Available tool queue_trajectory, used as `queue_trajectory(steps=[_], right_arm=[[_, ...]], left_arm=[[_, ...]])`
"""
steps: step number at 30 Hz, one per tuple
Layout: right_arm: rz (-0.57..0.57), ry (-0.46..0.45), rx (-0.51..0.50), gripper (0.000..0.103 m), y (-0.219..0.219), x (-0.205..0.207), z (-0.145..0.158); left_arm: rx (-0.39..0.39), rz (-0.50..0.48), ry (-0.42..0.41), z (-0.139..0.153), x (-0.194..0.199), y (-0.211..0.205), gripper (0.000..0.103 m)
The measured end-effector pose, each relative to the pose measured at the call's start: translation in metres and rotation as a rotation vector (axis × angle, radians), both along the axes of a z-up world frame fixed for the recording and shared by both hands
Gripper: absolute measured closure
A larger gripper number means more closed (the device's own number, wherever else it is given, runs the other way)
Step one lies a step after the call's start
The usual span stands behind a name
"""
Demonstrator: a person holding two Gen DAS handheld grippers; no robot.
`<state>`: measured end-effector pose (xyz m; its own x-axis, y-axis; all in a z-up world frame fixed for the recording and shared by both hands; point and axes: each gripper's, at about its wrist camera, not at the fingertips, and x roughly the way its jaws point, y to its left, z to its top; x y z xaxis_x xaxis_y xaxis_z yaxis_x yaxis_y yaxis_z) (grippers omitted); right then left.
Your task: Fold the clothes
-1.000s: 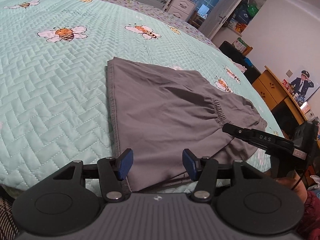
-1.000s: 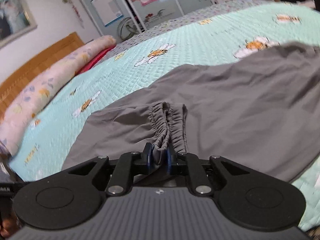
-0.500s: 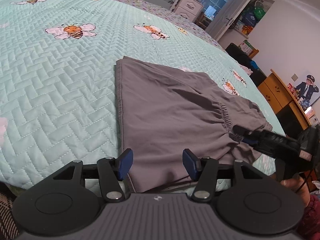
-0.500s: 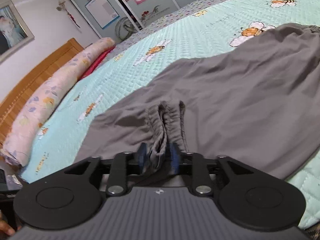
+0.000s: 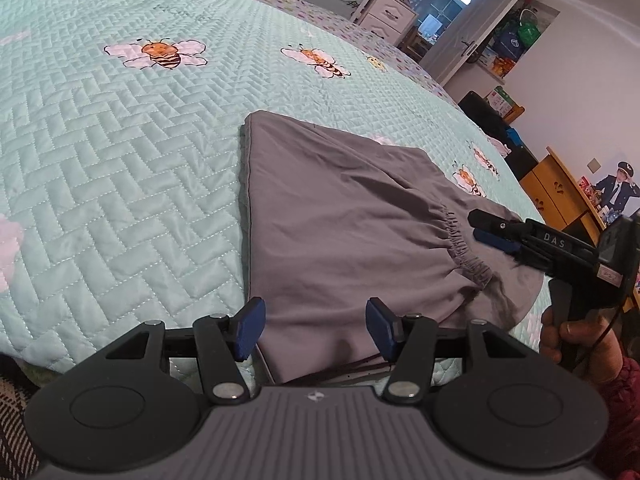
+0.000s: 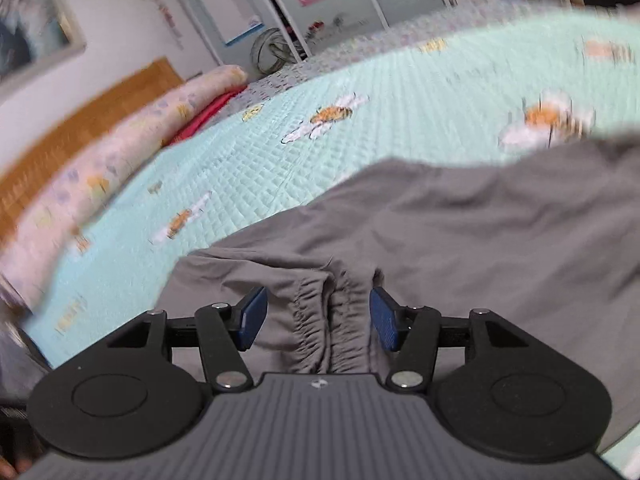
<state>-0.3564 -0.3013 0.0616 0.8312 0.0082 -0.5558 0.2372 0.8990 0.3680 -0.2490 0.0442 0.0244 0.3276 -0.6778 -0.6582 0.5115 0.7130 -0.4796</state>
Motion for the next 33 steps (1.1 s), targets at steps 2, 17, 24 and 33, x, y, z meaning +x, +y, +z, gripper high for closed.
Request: queue_trajectory(steps=[2, 17, 24, 33], right_arm=[[0.030, 0.002, -0.034, 0.046, 0.002, 0.006, 0.000], [0.013, -0.046, 0.028, 0.086, -0.011, 0.015, -0.014], [-0.039, 0.000, 0.017, 0.083, -0.019, 0.011, -0.034], [-0.117, -0.057, 0.201, 0.052, -0.034, -0.032, -0.022]], left_arm=[[0.002, -0.003, -0.001, 0.000, 0.001, -0.002, 0.044], [0.000, -0.007, -0.029, 0.008, 0.005, -0.005, 0.043], [0.011, 0.005, -0.033, 0.006, 0.009, -0.011, 0.042], [0.005, 0.002, -0.027, 0.005, 0.013, -0.014, 0.042]])
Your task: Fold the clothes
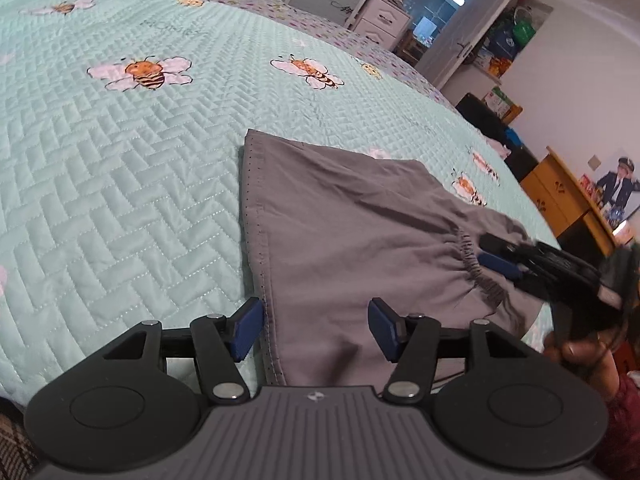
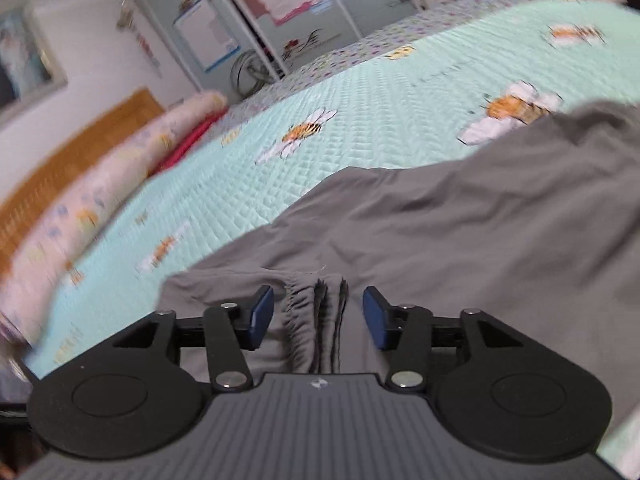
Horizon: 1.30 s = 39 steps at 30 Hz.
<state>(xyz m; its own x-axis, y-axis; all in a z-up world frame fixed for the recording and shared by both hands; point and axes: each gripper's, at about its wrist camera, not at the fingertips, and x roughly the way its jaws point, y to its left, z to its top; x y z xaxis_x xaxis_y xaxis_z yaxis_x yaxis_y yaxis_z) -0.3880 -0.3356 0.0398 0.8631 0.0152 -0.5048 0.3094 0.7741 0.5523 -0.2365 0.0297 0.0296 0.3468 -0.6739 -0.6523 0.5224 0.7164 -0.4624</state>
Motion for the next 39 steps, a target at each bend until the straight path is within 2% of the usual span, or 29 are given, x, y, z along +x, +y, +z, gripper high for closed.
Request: queue_trajectory(steps=[2, 4, 7, 9, 13, 15, 19, 22, 24, 26, 29, 34, 39], right_arm=[[-0.003, -0.012, 0.057, 0.052, -0.002, -0.013, -0.001], [0.017, -0.008, 0.067, 0.052, 0.002, -0.019, -0.004], [0.033, 0.033, -0.028, 0.054, 0.016, -0.016, -0.010], [0.035, 0.075, -0.102, 0.065, 0.026, -0.012, -0.016], [0.046, 0.078, -0.149, 0.065, 0.030, -0.011, -0.018], [0.054, 0.078, -0.124, 0.065, 0.027, -0.012, -0.019], [0.043, 0.056, -0.035, 0.062, 0.017, -0.016, -0.023], [0.057, 0.063, -0.070, 0.064, 0.022, -0.013, -0.022], [0.062, 0.070, -0.095, 0.068, 0.026, -0.012, -0.022], [0.064, 0.073, -0.107, 0.068, 0.027, -0.012, -0.022], [0.053, 0.058, -0.071, 0.067, 0.022, -0.015, -0.023], [-0.014, -0.015, 0.068, 0.059, 0.006, -0.036, -0.022], [-0.021, -0.115, 0.074, 0.060, 0.003, -0.046, -0.006]], left_arm=[[0.003, 0.009, 0.012, -0.002, 0.000, 0.002, 0.042], [0.010, 0.016, 0.021, -0.004, 0.000, 0.001, 0.042], [0.009, 0.015, 0.011, -0.001, -0.003, -0.001, 0.042], [0.005, 0.005, -0.011, 0.005, -0.006, -0.004, 0.042], [0.032, -0.017, -0.039, 0.009, -0.007, -0.014, 0.041], [0.040, 0.004, -0.020, 0.005, -0.004, -0.014, 0.040], [0.003, 0.073, 0.024, 0.000, -0.001, -0.002, 0.040], [0.031, 0.089, 0.042, -0.005, 0.003, 0.001, 0.040], [0.036, 0.097, 0.038, -0.005, 0.003, 0.001, 0.041], [0.038, 0.101, 0.021, -0.001, 0.002, -0.001, 0.040], [0.034, 0.084, -0.040, 0.012, -0.002, -0.008, 0.040], [-0.002, 0.010, -0.083, 0.026, -0.010, -0.030, 0.040], [0.017, -0.088, -0.111, 0.029, -0.013, -0.072, 0.040]])
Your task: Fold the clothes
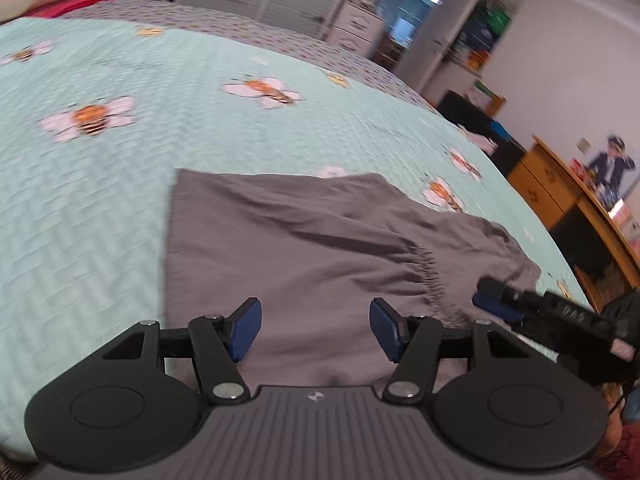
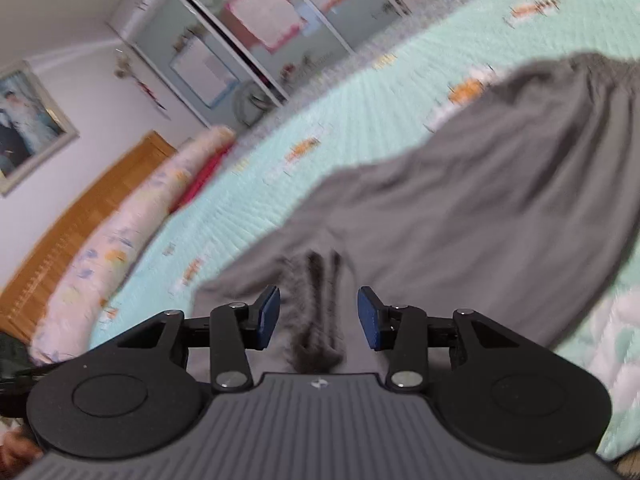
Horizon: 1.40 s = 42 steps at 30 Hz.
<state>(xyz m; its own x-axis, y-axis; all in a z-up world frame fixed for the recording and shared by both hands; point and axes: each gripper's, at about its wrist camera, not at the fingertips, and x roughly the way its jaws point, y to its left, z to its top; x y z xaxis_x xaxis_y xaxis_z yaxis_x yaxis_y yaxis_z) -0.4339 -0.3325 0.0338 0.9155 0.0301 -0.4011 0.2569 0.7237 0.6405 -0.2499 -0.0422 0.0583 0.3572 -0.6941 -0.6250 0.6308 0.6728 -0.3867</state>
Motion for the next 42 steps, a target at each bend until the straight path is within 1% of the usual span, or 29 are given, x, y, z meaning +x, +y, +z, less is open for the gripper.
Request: queue_trajectory(steps=[1, 3, 5, 7, 9, 11, 12, 15, 17, 20, 24, 29, 31, 32, 35, 36, 39, 41, 42], right_arm=[[0.011, -0.014, 0.002, 0.064, 0.000, 0.001, 0.003], [0.025, -0.015, -0.004, 0.068, 0.003, 0.006, 0.004], [0.028, 0.012, -0.011, 0.067, 0.003, 0.008, 0.001], [0.031, 0.044, -0.010, 0.066, 0.003, 0.011, -0.005], [0.045, 0.052, 0.010, 0.066, 0.003, 0.011, -0.009], [0.066, 0.072, 0.020, 0.061, 0.005, 0.016, -0.013], [0.067, 0.092, 0.012, 0.058, 0.007, 0.019, -0.015], [0.078, 0.137, -0.027, 0.058, 0.016, 0.025, -0.017], [0.083, 0.150, -0.030, 0.058, 0.019, 0.028, -0.017], [0.083, 0.174, -0.031, 0.058, 0.019, 0.030, -0.016], [0.096, 0.198, -0.037, 0.057, 0.020, 0.033, -0.016], [0.114, 0.189, -0.027, 0.056, 0.019, 0.038, -0.013], [0.129, 0.175, -0.042, 0.054, 0.020, 0.039, -0.011], [0.132, 0.175, -0.066, 0.054, 0.022, 0.040, -0.010], [0.120, 0.180, -0.116, 0.054, 0.021, 0.041, -0.007], [0.120, 0.179, -0.119, 0.054, 0.019, 0.042, -0.007], [0.137, 0.171, -0.071, 0.053, 0.005, 0.050, -0.014], [0.169, 0.159, -0.029, 0.051, -0.004, 0.057, -0.019], [0.196, 0.151, -0.003, 0.048, -0.008, 0.060, -0.020]], left_arm=[[0.002, -0.023, -0.005, 0.001, -0.001, -0.009, 0.040], [0.026, -0.058, -0.021, 0.000, -0.005, -0.023, 0.040], [0.053, -0.052, -0.013, -0.005, -0.006, -0.026, 0.040], [0.050, -0.025, -0.008, -0.009, -0.007, -0.017, 0.040], [0.043, 0.019, 0.004, -0.014, -0.006, -0.004, 0.040], [0.033, 0.068, 0.042, -0.020, -0.003, 0.013, 0.040], [0.034, 0.092, 0.057, -0.022, -0.002, 0.022, 0.040], [0.019, 0.123, 0.073, -0.023, 0.000, 0.041, 0.041], [0.017, 0.109, 0.055, -0.019, -0.003, 0.044, 0.040], [0.024, 0.074, 0.031, -0.016, -0.005, 0.038, 0.040], [0.015, 0.015, 0.034, -0.019, -0.007, 0.029, 0.040], [0.024, -0.011, 0.062, -0.029, -0.006, 0.016, 0.040], [0.029, -0.010, 0.066, -0.032, -0.006, 0.013, 0.040], [0.029, -0.010, 0.067, -0.033, -0.005, 0.013, 0.040], [0.034, -0.010, 0.071, -0.033, -0.004, 0.011, 0.040], [0.036, -0.009, 0.073, -0.033, -0.003, 0.010, 0.040], [0.045, -0.008, 0.074, -0.034, -0.002, 0.007, 0.040], [0.048, -0.009, 0.078, -0.034, -0.001, 0.007, 0.039], [0.048, -0.009, 0.082, -0.035, 0.000, 0.006, 0.039]])
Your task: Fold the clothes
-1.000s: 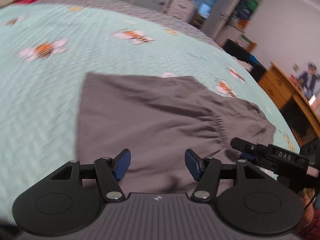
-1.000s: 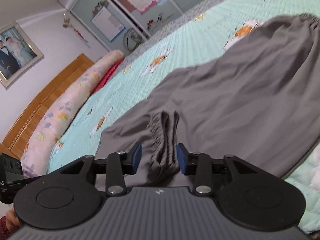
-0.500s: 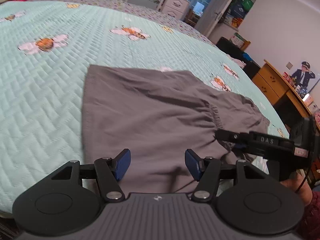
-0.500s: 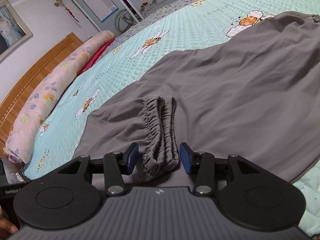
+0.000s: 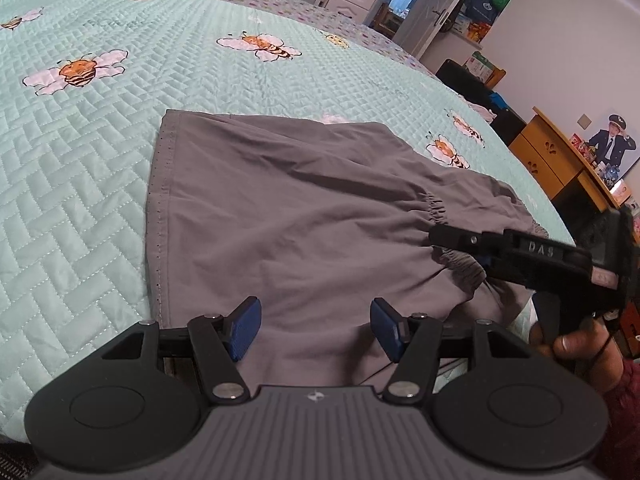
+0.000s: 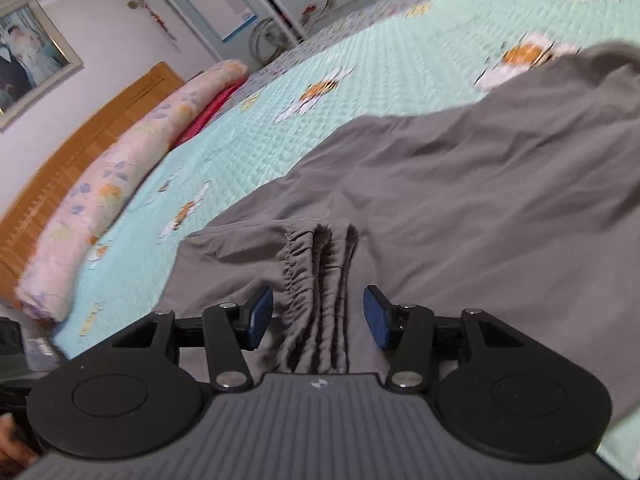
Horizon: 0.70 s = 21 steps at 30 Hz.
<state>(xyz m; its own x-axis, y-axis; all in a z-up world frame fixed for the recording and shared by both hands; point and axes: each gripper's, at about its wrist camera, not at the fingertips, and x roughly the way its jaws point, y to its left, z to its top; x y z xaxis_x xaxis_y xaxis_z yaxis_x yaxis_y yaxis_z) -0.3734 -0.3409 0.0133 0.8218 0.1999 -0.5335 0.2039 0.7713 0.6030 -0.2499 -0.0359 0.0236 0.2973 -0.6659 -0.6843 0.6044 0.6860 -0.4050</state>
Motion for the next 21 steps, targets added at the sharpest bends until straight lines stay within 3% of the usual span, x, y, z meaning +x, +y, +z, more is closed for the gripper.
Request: queue_trajectory(steps=[1, 5, 10, 12, 14, 15, 21], right_arm=[[0.027, -0.009, 0.027, 0.043, -0.004, 0.003, -0.001], [0.136, -0.033, 0.146, 0.041, -0.017, 0.015, -0.005], [0.150, -0.028, 0.201, 0.046, -0.028, 0.016, -0.011], [0.179, -0.017, 0.171, 0.048, -0.023, 0.019, -0.010], [0.181, 0.007, 0.147, 0.065, -0.021, 0.020, -0.008], [0.177, 0.016, 0.141, 0.078, -0.021, 0.020, -0.007], [0.142, 0.028, 0.126, 0.088, -0.022, 0.014, -0.002]], left_arm=[[-0.001, 0.001, 0.004, 0.000, 0.001, 0.000, 0.039], [0.008, 0.003, 0.013, 0.000, 0.004, -0.004, 0.038], [0.015, -0.014, 0.005, -0.001, 0.003, -0.008, 0.034], [0.013, -0.014, 0.006, -0.001, 0.003, -0.008, 0.034], [0.009, -0.017, 0.004, 0.000, 0.003, -0.007, 0.034], [0.007, -0.018, 0.002, 0.001, 0.002, -0.006, 0.034], [-0.020, -0.018, -0.010, 0.006, -0.001, 0.004, 0.034]])
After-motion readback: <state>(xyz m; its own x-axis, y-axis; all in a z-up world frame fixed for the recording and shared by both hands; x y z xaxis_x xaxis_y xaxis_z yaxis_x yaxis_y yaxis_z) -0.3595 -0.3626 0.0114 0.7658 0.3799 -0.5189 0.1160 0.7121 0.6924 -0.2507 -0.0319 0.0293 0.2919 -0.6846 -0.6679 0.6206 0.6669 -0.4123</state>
